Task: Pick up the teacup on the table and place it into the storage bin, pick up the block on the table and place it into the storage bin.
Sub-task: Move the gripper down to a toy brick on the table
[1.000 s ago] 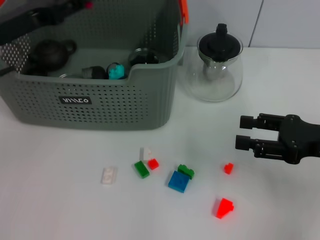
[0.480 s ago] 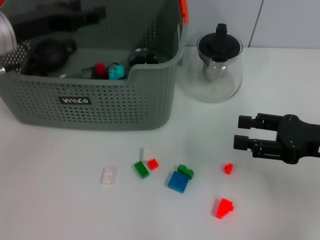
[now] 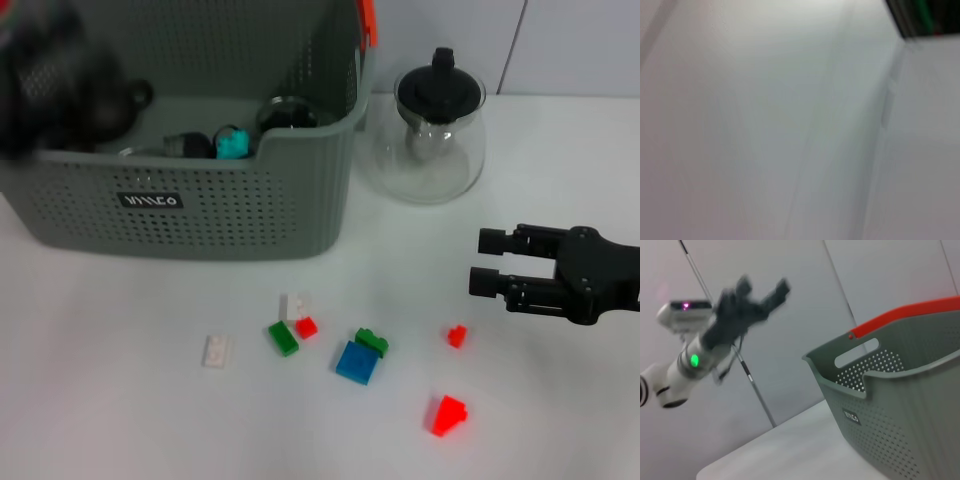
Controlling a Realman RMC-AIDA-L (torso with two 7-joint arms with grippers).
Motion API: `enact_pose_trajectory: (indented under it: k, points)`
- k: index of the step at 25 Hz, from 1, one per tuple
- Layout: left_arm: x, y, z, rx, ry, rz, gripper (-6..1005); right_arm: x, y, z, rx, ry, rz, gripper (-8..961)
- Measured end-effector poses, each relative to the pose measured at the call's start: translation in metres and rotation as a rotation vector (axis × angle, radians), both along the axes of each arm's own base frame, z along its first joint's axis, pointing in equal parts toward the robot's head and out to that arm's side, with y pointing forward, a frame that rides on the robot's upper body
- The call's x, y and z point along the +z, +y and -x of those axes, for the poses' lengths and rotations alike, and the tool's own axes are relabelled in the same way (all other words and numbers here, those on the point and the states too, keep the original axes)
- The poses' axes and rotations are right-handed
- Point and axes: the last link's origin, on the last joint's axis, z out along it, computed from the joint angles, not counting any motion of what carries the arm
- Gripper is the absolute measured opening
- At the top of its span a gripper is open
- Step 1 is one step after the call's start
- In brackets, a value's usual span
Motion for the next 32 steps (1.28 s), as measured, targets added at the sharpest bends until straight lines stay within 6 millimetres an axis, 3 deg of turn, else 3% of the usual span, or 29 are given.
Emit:
enact_pose_trajectory:
  k: [6, 12, 22, 25, 30, 32]
  points:
    - [-0.074, -0.051, 0.051, 0.046, 0.331, 0.114, 937, 0.0, 0.001, 0.0, -0.001, -0.001, -0.001, 733]
    - [-0.123, -0.069, 0.069, 0.034, 0.413, 0.098, 902, -0.001, 0.0, 0.0, -0.004, 0.0, 0.0, 733]
    - [-0.163, -0.07, 0.084, 0.117, 0.513, 0.009, 844, -0.001, -0.001, -0.001, -0.01, 0.002, 0.0, 733]
    - [-0.169, -0.071, 0.085, 0.127, 0.534, -0.027, 622, -0.001, 0.0, 0.0, -0.009, 0.003, 0.0, 733]
    - [-0.177, -0.072, 0.09, 0.152, 0.568, -0.024, 436, -0.001, 0.0, 0.0, -0.008, 0.003, 0.001, 732]
    - [-0.179, -0.073, 0.091, 0.158, 0.577, -0.019, 437, -0.001, 0.0, 0.0, -0.008, 0.003, 0.001, 732]
